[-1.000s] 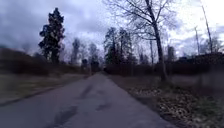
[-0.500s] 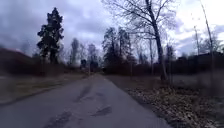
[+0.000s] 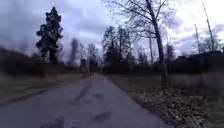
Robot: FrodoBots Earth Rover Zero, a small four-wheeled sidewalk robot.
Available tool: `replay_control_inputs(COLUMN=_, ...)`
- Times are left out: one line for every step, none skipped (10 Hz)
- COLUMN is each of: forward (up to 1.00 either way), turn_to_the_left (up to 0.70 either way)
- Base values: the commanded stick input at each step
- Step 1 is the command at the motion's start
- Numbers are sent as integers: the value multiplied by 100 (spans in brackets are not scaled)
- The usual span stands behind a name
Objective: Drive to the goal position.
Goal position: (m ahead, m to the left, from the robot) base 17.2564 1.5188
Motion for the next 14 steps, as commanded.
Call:
replay_control_inputs(forward=50, turn_to_the_left=0)
replay_control_inputs(forward=50, turn_to_the_left=0)
replay_control_inputs(forward=50, turn_to_the_left=0)
replay_control_inputs(forward=50, turn_to_the_left=0)
replay_control_inputs(forward=50, turn_to_the_left=0)
replay_control_inputs(forward=50, turn_to_the_left=0)
replay_control_inputs(forward=50, turn_to_the_left=0)
replay_control_inputs(forward=50, turn_to_the_left=0)
replay_control_inputs(forward=50, turn_to_the_left=0)
replay_control_inputs(forward=50, turn_to_the_left=0)
replay_control_inputs(forward=50, turn_to_the_left=0)
replay_control_inputs(forward=50, turn_to_the_left=0)
replay_control_inputs(forward=50, turn_to_the_left=0)
replay_control_inputs(forward=50, turn_to_the_left=0)
